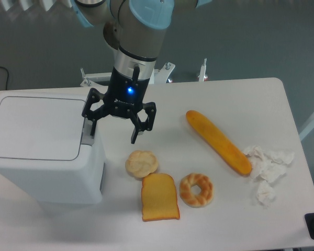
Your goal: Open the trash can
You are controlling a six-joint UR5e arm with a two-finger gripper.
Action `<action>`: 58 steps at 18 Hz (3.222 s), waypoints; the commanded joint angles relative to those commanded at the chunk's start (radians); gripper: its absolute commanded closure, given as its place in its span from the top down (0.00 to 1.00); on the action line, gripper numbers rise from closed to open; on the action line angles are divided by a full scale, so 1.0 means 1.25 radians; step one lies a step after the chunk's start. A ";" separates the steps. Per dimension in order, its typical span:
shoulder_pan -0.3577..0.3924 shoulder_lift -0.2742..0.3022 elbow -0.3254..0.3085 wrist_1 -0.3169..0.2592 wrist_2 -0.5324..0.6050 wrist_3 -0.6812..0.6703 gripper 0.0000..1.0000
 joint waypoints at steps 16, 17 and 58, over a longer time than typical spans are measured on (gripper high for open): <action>0.000 -0.002 0.000 0.001 0.000 0.001 1.00; 0.000 -0.002 0.000 0.001 0.000 0.001 1.00; 0.055 0.042 0.057 0.006 0.229 0.370 1.00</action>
